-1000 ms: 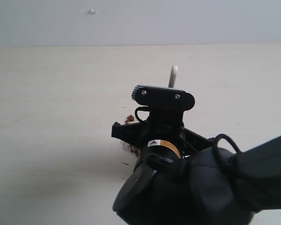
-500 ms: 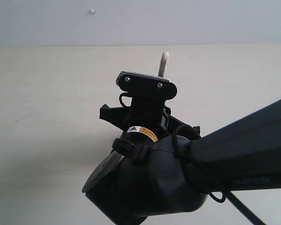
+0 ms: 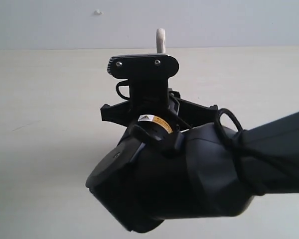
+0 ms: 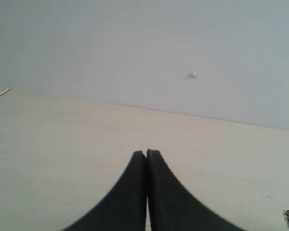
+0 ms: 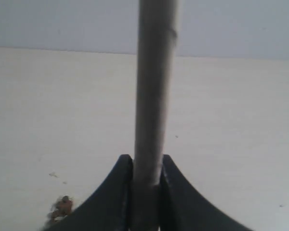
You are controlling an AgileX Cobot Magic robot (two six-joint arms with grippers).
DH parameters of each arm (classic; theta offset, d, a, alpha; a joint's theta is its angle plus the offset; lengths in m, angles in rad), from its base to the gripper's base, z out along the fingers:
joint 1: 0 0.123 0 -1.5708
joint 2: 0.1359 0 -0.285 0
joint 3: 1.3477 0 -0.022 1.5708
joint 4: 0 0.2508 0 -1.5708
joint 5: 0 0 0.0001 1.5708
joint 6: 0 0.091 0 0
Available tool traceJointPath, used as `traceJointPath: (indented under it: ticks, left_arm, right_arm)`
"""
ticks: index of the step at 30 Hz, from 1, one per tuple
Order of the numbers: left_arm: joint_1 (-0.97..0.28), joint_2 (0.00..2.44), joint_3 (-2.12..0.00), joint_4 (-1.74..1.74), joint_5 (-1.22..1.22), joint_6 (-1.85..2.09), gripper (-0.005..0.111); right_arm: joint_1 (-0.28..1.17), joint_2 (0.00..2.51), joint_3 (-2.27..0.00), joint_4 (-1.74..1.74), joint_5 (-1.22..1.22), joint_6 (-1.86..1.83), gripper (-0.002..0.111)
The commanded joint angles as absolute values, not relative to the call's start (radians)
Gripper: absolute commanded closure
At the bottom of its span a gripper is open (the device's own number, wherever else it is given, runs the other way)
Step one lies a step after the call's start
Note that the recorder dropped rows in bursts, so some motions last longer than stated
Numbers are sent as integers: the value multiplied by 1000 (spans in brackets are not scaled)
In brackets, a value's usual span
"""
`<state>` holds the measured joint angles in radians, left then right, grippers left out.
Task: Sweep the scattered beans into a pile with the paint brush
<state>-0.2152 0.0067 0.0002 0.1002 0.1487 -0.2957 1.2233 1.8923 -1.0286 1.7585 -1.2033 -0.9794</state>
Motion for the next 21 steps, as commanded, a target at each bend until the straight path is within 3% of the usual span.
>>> traceJointPath:
  ticks: [1, 8, 21]
  left_arm:
    - [-221, 0, 0, 96, 145, -290, 107]
    - [-221, 0, 0, 96, 145, -290, 107]
    - [-221, 0, 0, 96, 145, -290, 107]
  right_arm:
    - [1169, 1915, -1035, 1744, -1221, -1028, 108]
    - [1093, 1971, -1035, 1744, -1221, -1071, 108]
    - [1093, 2050, -1035, 1670, -1120, -1001, 108]
